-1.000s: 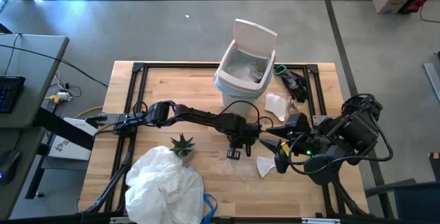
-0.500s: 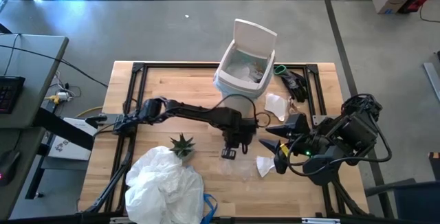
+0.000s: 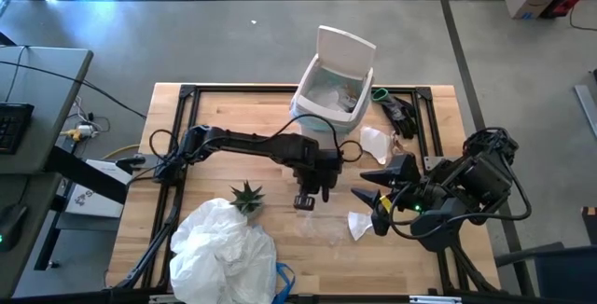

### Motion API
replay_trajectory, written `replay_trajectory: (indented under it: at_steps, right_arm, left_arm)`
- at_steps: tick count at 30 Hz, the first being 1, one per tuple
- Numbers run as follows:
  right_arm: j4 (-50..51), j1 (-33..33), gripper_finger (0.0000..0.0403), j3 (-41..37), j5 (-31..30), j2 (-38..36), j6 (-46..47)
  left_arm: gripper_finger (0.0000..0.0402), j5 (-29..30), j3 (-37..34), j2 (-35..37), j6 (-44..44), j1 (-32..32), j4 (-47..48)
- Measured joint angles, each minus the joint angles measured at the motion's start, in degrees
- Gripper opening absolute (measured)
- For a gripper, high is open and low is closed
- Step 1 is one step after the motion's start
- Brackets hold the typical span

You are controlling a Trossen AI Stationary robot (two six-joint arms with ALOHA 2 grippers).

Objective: Place trash/remove bag and relplace
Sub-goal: Put the transparent plastic into the trash bin

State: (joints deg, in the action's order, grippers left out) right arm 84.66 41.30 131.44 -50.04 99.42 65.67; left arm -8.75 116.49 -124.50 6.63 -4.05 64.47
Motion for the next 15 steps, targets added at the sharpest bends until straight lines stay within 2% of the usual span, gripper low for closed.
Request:
replay_trajectory:
  at_steps: [4, 7, 15]
  right_arm:
    - [0.01, 0.00, 0.0194, 0.00, -0.75, 0.00, 0.07]
    - [0.00, 0.13, 0.0194, 0.00, -0.73, 0.00, 0.28]
    - [-0.02, 0.38, 0.0194, 0.00, -0.65, 0.00, 0.68]
  left_arm:
    - [0.0000, -1.01, 0.00, -2.77, -1.04, 0.72, 4.72]
    - [0.0000, 0.67, -0.13, -3.98, -1.42, 0.78, 7.24]
    - [0.0000, 0.84, 0.00, -7.35, -1.46, 1.21, 7.48]
